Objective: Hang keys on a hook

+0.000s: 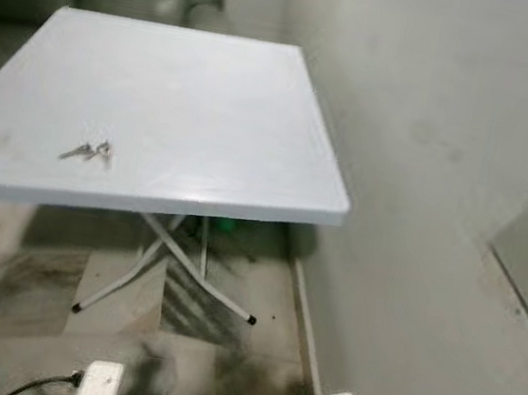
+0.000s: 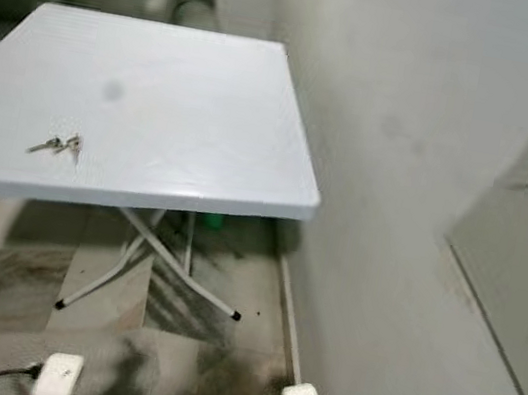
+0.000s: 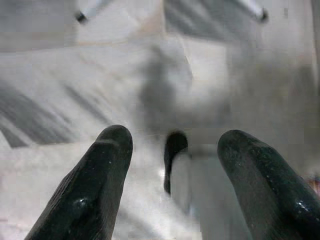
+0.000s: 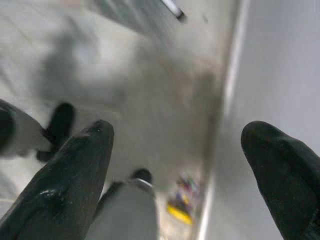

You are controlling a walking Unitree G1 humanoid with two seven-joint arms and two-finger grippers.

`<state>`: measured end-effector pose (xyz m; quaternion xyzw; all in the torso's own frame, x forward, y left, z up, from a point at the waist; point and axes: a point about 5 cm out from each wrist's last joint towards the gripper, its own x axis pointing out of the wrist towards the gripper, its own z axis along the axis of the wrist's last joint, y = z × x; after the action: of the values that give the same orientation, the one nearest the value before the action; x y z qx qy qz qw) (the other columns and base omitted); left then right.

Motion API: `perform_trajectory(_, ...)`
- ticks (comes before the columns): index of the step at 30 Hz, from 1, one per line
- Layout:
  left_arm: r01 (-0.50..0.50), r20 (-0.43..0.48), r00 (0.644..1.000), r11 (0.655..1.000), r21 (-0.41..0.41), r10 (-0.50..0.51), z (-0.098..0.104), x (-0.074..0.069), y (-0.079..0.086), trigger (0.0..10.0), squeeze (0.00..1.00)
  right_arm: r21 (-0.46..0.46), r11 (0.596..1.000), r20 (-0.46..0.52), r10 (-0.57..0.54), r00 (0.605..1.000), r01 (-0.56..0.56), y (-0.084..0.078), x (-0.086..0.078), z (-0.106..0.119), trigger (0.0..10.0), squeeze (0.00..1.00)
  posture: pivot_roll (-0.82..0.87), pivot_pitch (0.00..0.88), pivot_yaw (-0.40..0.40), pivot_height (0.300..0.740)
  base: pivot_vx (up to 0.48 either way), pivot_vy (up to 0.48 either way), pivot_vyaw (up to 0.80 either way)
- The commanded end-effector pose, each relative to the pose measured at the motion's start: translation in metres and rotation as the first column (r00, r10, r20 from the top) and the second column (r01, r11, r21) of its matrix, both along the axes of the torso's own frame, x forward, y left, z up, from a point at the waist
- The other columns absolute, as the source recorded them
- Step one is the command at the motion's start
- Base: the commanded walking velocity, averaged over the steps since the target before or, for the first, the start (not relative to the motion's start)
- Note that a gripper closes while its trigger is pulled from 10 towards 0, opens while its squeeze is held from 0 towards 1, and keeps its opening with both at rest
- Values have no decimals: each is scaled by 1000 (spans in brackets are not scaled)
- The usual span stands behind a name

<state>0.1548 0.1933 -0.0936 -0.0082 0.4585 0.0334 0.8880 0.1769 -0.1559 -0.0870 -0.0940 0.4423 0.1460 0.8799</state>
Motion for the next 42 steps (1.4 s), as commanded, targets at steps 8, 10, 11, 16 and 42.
perform_trajectory(8, -8, 5, 1000, 1000, -25, 9, -1, 1, -10, 10000, 0, -19, 999, -22, -26, 999, 26, -12, -4, -2, 10000, 0, -63, 0, -39, 740, 0, 0, 800)
perform_trajectory(10, -10, 7, 1000, 1000, -30, 10, -1, 1, -10, 10000, 0, -6, 998, -20, -56, 998, 55, -13, -4, -1, 10000, 0, -64, 0, -38, 740, 0, 0, 0)
perform_trajectory(11, -11, 7, 1000, 999, -32, 11, -1, 1, -10, 10000, 0, -3, 998, -20, -59, 998, 58, -13, -4, -1, 10000, 0, -65, 0, -38, 740, 0, 0, 0)
perform_trajectory(16, -19, 6, 1000, 999, -38, 19, -1, 1, -10, 10000, 0, 3, 998, -19, -66, 998, 66, -13, -3, -1, 10000, 0, -68, 0, -35, 740, 0, 0, 0)
perform_trajectory(42, -46, -8, 999, 997, -55, 46, -2, -1, -9, 10000, 0, 14, 997, -17, -79, 997, 79, -13, -3, -1, 10000, 0, -69, 0, -36, 740, 0, 235, 0)
